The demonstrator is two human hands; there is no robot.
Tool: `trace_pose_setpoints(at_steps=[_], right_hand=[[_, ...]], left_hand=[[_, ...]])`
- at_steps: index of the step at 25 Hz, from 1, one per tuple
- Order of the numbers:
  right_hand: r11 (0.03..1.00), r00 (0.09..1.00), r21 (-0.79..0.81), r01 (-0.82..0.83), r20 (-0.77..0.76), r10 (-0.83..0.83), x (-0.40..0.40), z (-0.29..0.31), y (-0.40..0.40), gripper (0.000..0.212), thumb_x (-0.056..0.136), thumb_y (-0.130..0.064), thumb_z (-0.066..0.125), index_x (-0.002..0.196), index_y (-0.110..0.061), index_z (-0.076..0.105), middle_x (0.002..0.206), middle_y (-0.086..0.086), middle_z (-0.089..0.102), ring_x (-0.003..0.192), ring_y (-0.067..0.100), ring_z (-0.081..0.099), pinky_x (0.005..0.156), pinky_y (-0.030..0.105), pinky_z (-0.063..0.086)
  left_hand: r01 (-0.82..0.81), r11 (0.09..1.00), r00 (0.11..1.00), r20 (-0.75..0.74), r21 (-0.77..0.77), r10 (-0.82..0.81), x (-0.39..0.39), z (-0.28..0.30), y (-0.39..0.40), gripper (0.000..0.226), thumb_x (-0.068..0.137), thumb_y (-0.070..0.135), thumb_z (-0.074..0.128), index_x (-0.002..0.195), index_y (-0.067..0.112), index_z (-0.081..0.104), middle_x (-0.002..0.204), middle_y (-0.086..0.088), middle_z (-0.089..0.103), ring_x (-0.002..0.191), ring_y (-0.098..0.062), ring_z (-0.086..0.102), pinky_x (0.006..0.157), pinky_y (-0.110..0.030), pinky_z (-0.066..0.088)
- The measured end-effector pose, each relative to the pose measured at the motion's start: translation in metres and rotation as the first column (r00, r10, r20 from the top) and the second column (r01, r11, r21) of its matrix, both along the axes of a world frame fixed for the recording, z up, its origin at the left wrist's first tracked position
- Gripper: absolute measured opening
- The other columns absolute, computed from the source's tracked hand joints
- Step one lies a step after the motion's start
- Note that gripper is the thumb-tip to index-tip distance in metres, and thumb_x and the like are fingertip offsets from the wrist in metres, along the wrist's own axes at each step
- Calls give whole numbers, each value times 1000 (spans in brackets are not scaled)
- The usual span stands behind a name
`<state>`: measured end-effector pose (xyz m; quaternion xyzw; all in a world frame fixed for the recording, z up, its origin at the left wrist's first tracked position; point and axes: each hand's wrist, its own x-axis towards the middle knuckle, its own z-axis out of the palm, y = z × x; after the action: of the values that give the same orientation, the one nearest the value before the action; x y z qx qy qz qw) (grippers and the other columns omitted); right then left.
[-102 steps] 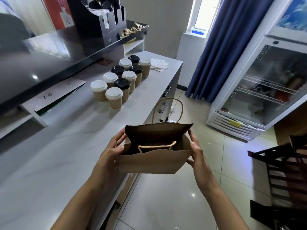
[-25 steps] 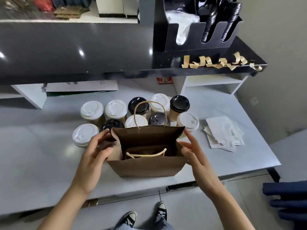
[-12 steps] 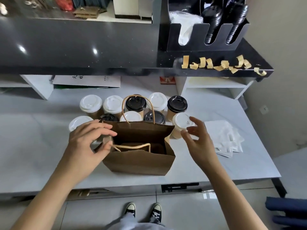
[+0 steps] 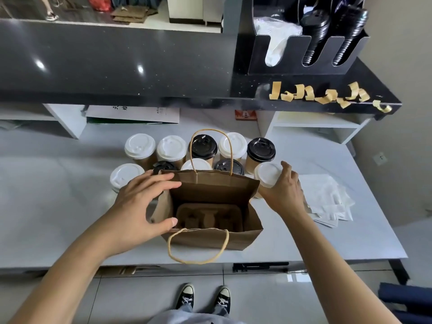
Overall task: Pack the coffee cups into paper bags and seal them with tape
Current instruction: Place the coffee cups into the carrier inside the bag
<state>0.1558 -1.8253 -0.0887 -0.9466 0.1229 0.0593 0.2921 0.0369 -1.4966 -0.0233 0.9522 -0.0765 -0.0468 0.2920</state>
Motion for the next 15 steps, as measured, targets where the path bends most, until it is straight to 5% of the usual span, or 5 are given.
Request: trace_pose_setpoints(at_steps=[7,15], right_hand=[[999,999,10,39,22,-39,2,-4,-5,91,81,-52,77,151,-16,32,144,16,44,133,40,44,109,53,39],[965,973,235,120,165,-162,-23,47,-18,90,77,-47,84,151,-27,37,141,5,41,125,28,50,99,40,46]], left_hand=[[19,1000,1000,0,-14,-19,0,-1,1,89,62,77,64,144,54,39,153,40,23,151,2,9,120,-29,14],[38,999,999,4,-34,-38,2,1,0,95,62,75,65,149,53,33,151,40,23,149,3,11,121,-32,18]])
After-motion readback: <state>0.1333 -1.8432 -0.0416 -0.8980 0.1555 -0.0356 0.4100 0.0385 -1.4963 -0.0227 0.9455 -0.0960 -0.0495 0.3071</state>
